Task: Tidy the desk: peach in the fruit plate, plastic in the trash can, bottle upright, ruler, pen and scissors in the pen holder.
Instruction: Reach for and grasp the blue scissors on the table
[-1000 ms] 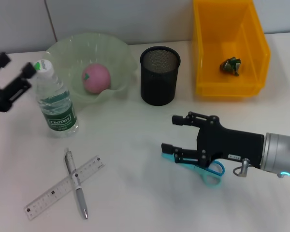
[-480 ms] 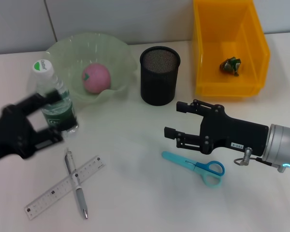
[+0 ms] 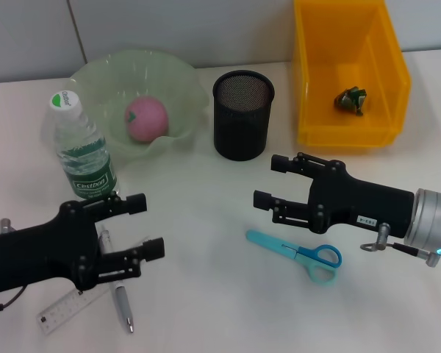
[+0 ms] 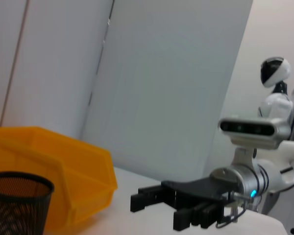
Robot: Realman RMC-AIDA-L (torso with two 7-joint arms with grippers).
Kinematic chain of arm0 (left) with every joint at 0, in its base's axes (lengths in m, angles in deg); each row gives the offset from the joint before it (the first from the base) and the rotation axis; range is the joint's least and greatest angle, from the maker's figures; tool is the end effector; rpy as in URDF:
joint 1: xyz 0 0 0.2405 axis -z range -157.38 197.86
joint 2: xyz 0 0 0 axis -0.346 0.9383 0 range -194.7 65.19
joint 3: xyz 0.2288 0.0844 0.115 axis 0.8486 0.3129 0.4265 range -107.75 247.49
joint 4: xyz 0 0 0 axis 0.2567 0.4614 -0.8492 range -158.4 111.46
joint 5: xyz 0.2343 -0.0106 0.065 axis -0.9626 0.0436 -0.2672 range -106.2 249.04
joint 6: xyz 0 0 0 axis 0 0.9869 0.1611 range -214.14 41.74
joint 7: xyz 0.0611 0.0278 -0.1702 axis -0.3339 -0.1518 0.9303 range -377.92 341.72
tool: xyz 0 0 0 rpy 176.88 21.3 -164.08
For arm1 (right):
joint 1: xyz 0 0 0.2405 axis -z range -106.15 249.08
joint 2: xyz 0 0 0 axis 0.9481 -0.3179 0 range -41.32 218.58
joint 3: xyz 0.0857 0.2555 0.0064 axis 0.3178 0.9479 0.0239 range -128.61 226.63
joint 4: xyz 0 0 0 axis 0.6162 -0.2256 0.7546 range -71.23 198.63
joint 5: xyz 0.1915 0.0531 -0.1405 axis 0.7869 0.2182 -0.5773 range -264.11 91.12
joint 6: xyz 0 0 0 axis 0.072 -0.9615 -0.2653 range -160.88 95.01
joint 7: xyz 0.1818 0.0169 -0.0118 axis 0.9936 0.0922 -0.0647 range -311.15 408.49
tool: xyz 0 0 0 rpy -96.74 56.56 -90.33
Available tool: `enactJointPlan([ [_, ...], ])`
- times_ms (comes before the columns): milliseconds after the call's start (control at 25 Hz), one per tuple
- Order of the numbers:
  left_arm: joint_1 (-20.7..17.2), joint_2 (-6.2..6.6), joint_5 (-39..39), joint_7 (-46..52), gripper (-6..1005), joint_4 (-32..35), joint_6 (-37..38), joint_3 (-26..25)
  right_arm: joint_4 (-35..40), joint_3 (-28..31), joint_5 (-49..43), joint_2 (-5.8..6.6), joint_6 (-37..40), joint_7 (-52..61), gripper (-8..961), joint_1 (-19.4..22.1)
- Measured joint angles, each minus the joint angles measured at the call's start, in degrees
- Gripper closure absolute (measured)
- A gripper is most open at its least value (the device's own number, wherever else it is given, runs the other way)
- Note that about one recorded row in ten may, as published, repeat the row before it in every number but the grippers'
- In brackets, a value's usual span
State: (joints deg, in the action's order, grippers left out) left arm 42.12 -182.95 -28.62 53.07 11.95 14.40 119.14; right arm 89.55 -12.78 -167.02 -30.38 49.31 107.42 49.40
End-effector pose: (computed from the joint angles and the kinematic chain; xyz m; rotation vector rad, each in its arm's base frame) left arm -0.2736 0.3128 -0.0393 -2.7836 -0.5048 -1.0140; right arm 0.2838 0.3429 -0.0793 -2.5290 0.5129 0.9568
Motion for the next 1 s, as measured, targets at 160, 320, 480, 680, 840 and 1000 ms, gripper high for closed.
enactJointPlan([
  [160,0.3,-0.24,-1.1,-0.5,208,-0.2,-0.8,0.1,2.4,-0.1,-0.5,0.07,1.3,3.0,189,0.9],
  [320,0.3,-0.27,-1.1,-0.6,209,-0.3,-1.0,0.7,5.4,-0.3,-1.9,0.25,2.2,6.2,191,1.8],
  [480,0.4,-0.28,-1.2,-0.6,211,-0.3,-1.6,1.9,14.3,-0.1,-8.1,0.45,3.3,15.4,194,3.0],
  [680,0.2,-0.04,-1.6,0.0,211,0.8,-4.5,6.8,30.4,-0.1,-21.0,0.56,6.4,34.2,194,3.1],
  [840,0.2,-0.02,-2.7,0.1,211,1.7,-5.5,7.1,42.7,-0.1,-32.8,0.62,11.3,48.9,194,-0.1],
  [1000,0.3,-0.16,-3.4,0.1,211,1.7,-6.0,7.0,49.6,-0.2,-45.5,0.5,16.2,62.5,195,-5.8],
])
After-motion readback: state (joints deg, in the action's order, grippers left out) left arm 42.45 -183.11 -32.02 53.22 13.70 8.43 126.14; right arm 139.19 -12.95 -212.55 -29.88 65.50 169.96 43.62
